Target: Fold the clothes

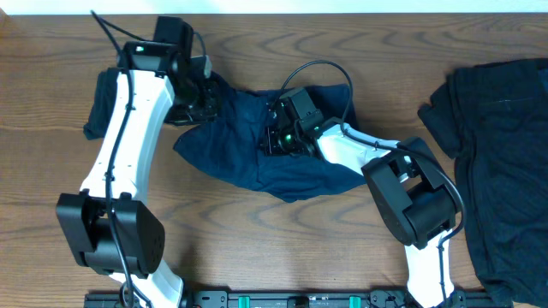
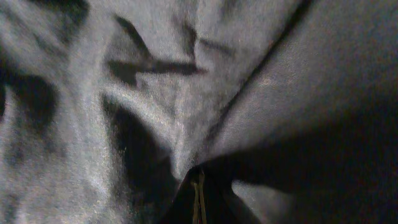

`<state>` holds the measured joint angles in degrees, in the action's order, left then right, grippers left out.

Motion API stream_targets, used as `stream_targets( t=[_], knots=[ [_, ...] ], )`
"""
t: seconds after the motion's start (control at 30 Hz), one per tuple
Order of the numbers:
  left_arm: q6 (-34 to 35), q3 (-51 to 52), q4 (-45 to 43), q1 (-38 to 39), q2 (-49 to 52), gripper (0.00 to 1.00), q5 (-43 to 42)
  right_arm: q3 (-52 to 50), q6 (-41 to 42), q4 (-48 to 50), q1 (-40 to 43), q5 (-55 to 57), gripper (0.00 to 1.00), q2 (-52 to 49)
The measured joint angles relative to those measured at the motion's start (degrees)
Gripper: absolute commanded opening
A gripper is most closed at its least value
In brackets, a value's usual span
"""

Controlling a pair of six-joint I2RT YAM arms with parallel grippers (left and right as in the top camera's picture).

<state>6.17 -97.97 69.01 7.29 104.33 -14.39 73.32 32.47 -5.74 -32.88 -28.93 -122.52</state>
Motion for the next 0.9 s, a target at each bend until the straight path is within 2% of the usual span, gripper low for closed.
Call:
stream_targets(
  t=[0.4,0.9],
  knots=[
    [0.0,-0.02,1.11,0.63,0.0,0.06,-0.02,3.56,0.04,2.32,6.78,-3.13,0.01,0.28],
    [0.0,-5.9,6.08,0.66,0.0,0.06,-0.04,3.56,0.02,2.64,-2.16,8.02,0.01,-0.85]
  ],
)
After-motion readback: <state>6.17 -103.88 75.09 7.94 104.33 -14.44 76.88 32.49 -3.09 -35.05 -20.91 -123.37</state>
